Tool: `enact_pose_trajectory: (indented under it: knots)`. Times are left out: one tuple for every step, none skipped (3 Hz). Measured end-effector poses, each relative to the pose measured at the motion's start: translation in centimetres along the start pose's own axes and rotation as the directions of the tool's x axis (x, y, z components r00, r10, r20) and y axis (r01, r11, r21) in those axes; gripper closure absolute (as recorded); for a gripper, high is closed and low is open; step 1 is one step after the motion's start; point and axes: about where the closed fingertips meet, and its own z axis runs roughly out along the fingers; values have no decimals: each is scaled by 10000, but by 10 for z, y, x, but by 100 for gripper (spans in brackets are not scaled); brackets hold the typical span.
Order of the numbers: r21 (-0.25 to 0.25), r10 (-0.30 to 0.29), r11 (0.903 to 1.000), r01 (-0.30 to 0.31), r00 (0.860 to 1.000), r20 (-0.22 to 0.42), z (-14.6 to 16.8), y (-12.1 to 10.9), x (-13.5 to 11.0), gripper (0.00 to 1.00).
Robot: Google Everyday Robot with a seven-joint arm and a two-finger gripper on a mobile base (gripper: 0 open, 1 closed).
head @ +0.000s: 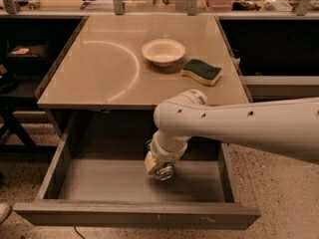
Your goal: Place green can into top drawer
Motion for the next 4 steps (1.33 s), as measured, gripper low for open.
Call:
enact_pose_trajectory:
  knots:
    - [-142, 176, 9997, -179, 9997, -191, 18, -9, 0, 100]
    - [-296, 264, 9992, -276, 9989, -400, 31, -13, 1, 100]
    - [-299, 265, 9992, -277, 9988, -404, 28, -13, 1, 82]
    - [-299, 265, 9992, -277, 9988, -404, 28, -13, 1, 59]
